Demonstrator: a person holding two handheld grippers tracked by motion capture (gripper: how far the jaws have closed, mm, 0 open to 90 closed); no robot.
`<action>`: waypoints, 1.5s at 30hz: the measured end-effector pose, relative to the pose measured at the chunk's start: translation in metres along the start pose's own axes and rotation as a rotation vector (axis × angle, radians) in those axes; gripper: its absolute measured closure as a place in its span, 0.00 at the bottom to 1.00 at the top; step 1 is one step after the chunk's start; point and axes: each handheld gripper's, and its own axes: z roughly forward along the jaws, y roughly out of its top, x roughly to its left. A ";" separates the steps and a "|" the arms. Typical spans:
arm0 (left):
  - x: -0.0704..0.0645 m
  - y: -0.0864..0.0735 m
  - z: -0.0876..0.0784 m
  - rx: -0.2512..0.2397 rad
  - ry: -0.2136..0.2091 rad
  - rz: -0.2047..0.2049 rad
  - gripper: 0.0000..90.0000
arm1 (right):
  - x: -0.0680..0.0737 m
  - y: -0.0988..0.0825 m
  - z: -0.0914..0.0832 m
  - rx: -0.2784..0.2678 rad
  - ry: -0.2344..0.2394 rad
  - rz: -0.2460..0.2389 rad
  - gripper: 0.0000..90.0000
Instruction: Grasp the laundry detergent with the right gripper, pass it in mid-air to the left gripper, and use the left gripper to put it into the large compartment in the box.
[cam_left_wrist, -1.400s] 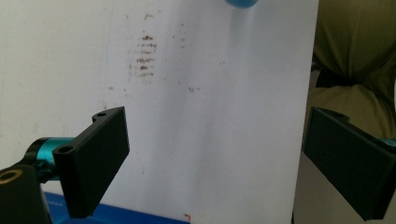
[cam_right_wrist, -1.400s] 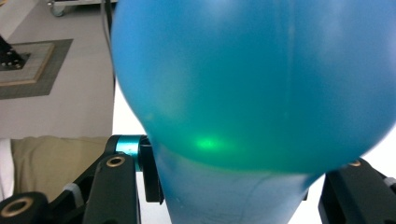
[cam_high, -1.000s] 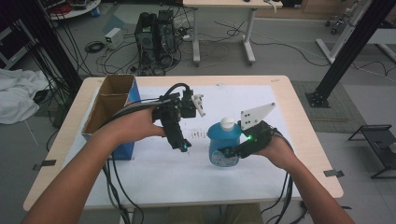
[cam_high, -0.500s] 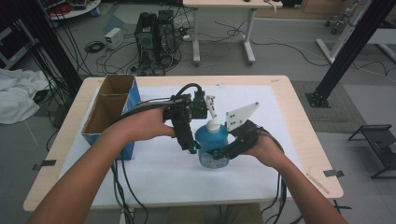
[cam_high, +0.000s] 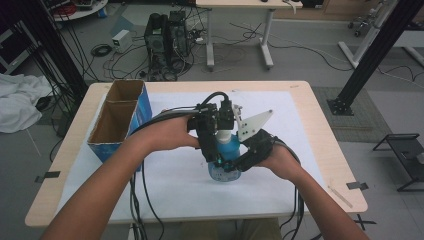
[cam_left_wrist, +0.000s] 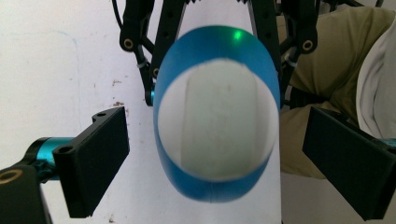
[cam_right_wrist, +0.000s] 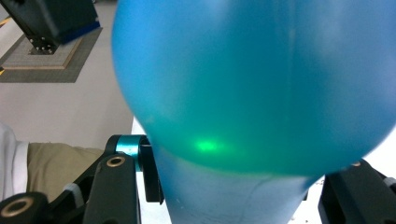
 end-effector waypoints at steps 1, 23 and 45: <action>0.001 0.001 0.001 -0.001 -0.006 0.002 0.08 | 0.000 0.000 0.000 0.003 0.008 0.005 0.49; 0.003 0.009 0.013 0.015 -0.027 0.009 0.14 | 0.000 0.002 -0.004 0.000 0.007 -0.014 0.49; 0.001 0.007 0.012 0.007 -0.028 0.021 0.31 | 0.002 0.002 -0.003 0.004 0.020 0.004 0.49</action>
